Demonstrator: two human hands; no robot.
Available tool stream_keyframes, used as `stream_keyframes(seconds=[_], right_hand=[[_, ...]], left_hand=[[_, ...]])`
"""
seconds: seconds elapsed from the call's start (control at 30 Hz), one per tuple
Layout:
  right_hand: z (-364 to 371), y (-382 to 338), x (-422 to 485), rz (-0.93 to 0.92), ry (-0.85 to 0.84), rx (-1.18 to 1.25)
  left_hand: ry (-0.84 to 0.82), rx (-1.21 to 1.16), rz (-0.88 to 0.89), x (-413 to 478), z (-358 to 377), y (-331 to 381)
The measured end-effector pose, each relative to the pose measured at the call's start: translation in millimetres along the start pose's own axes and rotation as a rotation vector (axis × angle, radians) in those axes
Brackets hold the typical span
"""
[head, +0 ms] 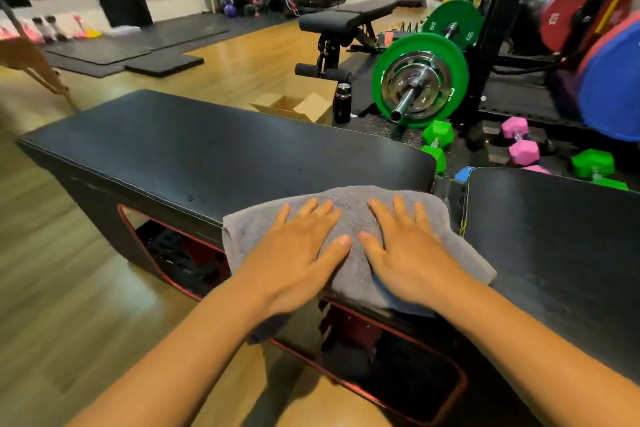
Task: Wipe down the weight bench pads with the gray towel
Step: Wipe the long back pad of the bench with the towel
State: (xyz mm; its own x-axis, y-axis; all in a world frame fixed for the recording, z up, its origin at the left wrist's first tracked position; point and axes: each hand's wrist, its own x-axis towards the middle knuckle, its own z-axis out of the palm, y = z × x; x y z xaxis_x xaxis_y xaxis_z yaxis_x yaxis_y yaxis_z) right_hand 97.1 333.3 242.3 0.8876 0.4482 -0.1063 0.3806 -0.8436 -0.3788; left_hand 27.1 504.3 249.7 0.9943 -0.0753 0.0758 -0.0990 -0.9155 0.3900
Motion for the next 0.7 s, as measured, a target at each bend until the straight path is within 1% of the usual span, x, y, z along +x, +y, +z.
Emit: stream_keyframes(seconds=[0.07,0.13,0.2,0.27,0.33,0.37,0.47,0.53,0.6,0.67,0.7], right_hand=[[3.0,-2.9,14.2,0.066,-0.022,-0.052],[0.3,-4.3,29.0,0.094,0.006,-0.066],[-0.4,-1.5,44.4,0.115,0.050,-0.074],[0.3,2.5,55.2,0.123,0.102,-0.059],[2.7,2.6,57.6,0.114,0.171,-0.015],[4.7,0.9,55.4,0.105,0.229,0.017],[5.4,-7.0,44.8,0.127,0.509,0.139],[5.7,-14.0,39.2,0.202,0.674,-0.002],[6.2,-23.2,36.0,0.331,0.674,-0.097],[14.7,-33.5,29.2,0.430,0.568,-0.038],[18.0,-39.0,25.0,0.474,0.486,0.000]], left_hand=[[-0.078,0.002,0.026,25.1,-6.9,-14.2],[-0.139,0.043,0.059,52.0,-10.8,-28.5],[-0.160,0.073,0.102,72.0,-11.5,-36.1],[-0.143,0.096,0.150,83.1,-10.0,-38.3],[-0.086,0.083,0.184,84.3,-6.4,-36.9],[-0.024,0.058,0.211,81.5,-6.0,-35.9],[0.197,-0.090,0.398,72.8,-9.7,-34.1],[0.259,-0.094,0.506,70.2,-11.8,-34.6],[0.207,-0.062,0.522,65.0,-16.7,-35.4],[0.143,-0.034,0.492,49.9,-10.0,-40.2],[0.105,-0.011,0.473,40.2,-6.2,-42.2]])
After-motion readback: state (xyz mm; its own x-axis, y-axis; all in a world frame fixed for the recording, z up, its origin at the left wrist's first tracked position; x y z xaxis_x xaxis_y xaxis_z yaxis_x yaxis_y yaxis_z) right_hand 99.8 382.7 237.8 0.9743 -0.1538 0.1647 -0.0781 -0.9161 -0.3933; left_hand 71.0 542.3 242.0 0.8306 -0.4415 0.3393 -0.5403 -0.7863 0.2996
